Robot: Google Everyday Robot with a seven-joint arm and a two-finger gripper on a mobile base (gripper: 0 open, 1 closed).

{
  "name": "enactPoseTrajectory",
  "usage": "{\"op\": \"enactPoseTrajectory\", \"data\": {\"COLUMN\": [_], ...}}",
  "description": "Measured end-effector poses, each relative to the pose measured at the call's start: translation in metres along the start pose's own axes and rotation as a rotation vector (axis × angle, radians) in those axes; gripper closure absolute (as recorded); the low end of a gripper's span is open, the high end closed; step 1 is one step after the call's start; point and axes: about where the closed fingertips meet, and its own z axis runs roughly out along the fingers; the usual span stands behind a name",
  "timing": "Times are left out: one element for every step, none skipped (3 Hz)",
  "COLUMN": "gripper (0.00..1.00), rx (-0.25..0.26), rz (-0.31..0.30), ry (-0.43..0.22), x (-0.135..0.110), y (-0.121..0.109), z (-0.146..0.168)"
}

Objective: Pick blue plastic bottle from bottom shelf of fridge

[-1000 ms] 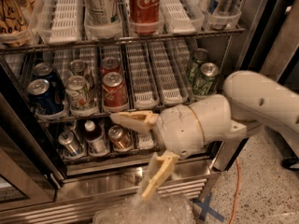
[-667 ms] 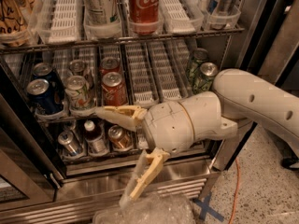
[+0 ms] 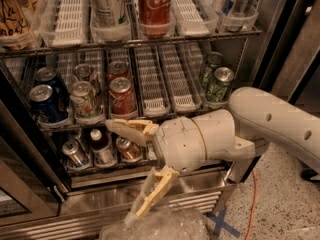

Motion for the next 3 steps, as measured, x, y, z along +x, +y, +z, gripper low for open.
{"op": "enactPoseTrajectory", "data": {"gripper": [0.00, 0.00, 0.00], "rx": [0.030, 0.082, 0.105], "rz": [0.034, 0.076, 0.083], "ry": [-0.094, -0.193, -0.209], "x": [0.039, 0.088, 0.102], "y": [-0.004, -0.016, -0.022], "z": [0.030, 0.061, 0.060]}}
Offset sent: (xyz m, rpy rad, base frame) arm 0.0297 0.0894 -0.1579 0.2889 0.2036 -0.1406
